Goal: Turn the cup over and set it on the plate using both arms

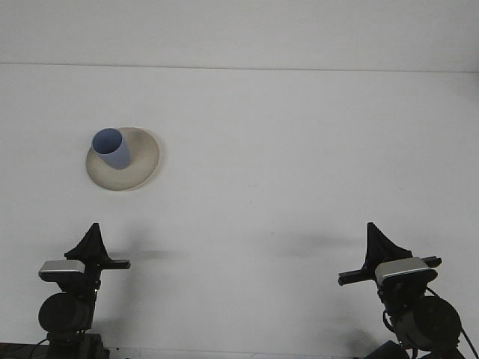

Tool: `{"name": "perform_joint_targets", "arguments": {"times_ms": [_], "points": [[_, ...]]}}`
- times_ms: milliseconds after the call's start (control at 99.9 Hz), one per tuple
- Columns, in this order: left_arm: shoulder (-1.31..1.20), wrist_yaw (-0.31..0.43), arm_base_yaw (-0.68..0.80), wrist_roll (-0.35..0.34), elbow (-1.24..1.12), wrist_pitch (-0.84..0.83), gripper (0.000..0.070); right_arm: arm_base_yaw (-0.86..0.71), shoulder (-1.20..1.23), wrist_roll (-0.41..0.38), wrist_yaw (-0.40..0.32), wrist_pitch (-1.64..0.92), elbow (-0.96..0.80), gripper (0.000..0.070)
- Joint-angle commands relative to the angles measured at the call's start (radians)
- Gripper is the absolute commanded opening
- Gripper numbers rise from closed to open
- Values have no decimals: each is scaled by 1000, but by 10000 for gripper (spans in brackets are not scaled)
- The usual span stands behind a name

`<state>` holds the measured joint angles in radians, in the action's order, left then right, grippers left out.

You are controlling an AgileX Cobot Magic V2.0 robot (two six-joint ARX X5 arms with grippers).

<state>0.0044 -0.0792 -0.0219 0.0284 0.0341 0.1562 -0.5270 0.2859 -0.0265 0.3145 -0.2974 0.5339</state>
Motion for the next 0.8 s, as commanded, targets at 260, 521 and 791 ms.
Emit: {"name": "perform_joint_targets", "arguments": {"times_ms": [260,521,791], "points": [[-1,-3,2,6,-20,10,14,-3,2,8,3,13,1,0],[-1,-3,2,6,-20,10,14,251,-107,142,-159,104,-148,0],[-1,-3,2,6,-20,10,14,475,-285,205,-363,138,-426,0]]}}
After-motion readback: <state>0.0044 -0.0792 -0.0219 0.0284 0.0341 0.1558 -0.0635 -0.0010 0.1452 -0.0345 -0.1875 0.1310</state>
